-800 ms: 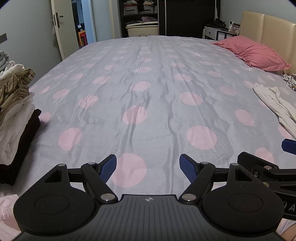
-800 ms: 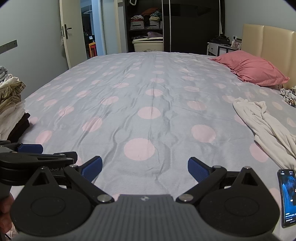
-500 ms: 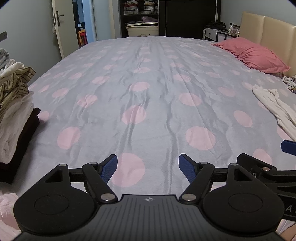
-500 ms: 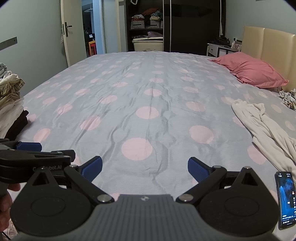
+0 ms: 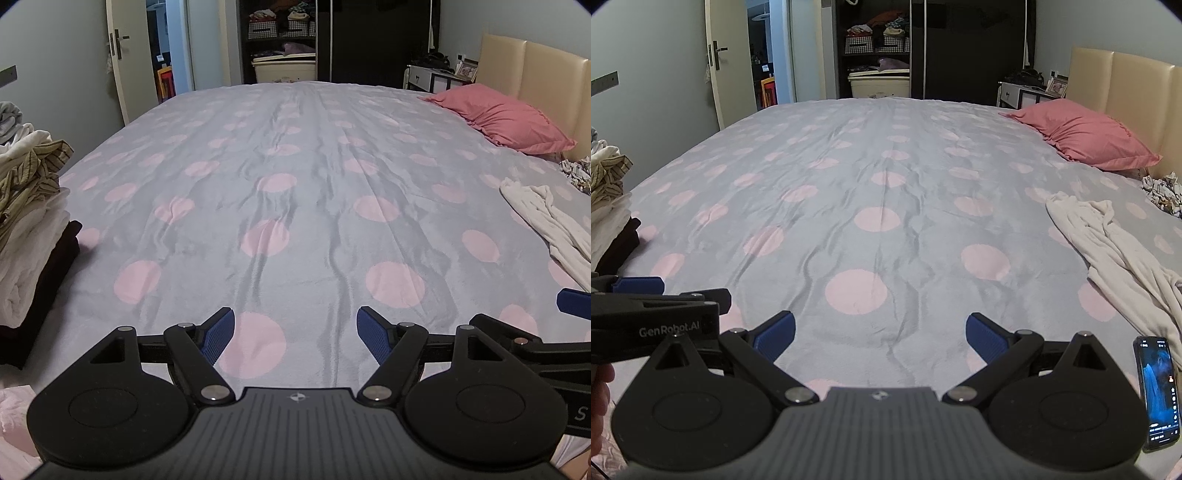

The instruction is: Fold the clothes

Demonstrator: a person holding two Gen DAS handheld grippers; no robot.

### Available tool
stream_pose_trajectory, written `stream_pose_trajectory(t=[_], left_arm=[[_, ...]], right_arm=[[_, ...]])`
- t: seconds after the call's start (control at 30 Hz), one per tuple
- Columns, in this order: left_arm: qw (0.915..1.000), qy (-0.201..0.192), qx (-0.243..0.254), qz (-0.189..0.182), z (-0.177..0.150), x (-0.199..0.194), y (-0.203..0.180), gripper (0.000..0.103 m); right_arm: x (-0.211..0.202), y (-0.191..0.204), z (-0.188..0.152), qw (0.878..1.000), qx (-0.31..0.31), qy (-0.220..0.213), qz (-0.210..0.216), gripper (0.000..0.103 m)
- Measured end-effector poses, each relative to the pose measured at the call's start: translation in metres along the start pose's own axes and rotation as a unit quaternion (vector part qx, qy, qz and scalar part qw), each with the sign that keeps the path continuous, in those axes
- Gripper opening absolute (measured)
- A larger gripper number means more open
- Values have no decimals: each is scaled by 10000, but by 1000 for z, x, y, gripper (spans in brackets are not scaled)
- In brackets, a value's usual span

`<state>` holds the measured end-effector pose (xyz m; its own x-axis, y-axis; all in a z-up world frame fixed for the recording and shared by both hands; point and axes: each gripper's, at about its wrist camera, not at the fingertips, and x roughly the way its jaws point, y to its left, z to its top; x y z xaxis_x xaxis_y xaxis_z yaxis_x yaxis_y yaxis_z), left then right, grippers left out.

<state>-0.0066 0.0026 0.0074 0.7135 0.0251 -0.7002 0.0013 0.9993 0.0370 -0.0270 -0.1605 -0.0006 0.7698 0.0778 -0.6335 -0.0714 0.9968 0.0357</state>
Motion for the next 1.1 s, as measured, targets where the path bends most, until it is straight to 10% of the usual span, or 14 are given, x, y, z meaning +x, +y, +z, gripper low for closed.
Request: stream_pose_trajectory(t=[1.1], left_arm=[[9999,92,79,41,-2,3,-4,73]], right_arm=[[6,3,0,9998,-112,84,-105,100]])
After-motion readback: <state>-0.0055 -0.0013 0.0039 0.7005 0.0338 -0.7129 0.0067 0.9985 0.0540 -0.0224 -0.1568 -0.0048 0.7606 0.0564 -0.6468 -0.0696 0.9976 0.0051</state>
